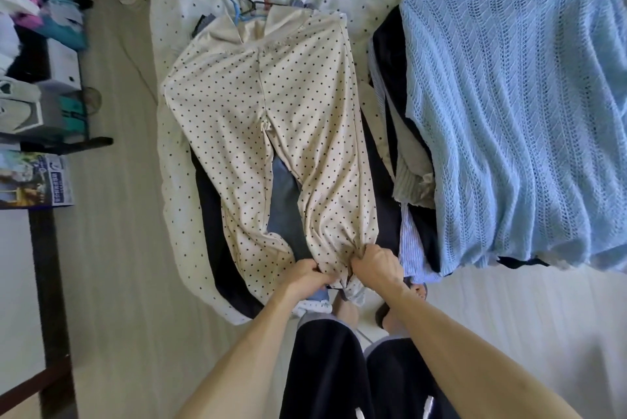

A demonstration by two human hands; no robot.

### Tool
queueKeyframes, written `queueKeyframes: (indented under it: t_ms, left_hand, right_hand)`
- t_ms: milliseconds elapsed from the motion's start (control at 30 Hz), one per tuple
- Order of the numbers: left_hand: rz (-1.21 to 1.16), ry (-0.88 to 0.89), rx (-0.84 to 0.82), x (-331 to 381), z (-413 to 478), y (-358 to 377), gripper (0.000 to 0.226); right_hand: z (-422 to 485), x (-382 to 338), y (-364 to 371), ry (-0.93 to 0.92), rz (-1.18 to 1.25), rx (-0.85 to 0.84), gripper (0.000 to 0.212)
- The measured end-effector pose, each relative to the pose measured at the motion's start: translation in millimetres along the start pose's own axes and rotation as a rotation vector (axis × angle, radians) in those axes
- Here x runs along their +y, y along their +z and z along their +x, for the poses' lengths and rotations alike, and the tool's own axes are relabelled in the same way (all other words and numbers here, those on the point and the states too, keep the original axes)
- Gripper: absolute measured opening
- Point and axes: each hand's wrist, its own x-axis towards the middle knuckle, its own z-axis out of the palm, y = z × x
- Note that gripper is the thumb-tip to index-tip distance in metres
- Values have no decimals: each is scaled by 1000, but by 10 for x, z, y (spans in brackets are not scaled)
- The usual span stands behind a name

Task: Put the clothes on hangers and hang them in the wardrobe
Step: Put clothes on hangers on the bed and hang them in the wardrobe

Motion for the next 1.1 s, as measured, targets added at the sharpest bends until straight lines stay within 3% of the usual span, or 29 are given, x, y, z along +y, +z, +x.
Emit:
queueKeyframes:
  t_ms: [100,200,300,433,567,667,800,900,1000,1100]
  left_hand:
    - [-23,1,34,-2,-121,55,14]
    - [-138,-16,84,-7,-294,57,20]
    - [-223,11,206,-31,-413,48,30]
    - [-330,24,281,-34,-509,118,32]
    - [-474,48,295,-69,-563,271,21]
    - [-410,83,422,-137,-542,355,28]
    - [-179,78,421,-182,-562,363,29]
    - [-151,66,394,-168,-535,307,21]
    - [-160,32,340,-119,-498,211,9]
    - [-229,52,341,-3,-433,53,27]
  right_hand:
    - [-29,182,-115,-23,197,-82,18]
    - [-148,461,-290,22,305,12,5]
    - [-268,696,-432,48,378,164,12]
    - [-342,641,-443,-43,324,94,16]
    - [-395,475,-403,-44,404,181,13]
    - [-415,489,-352,-31,424,243,23]
    - [-409,618,-308,-54,365,296,35]
    - [-372,711,-282,-45,264,171,22]
    - [-345,708,-293,-3,202,83,30]
    - [-320,520,-376,-45,203,84,34]
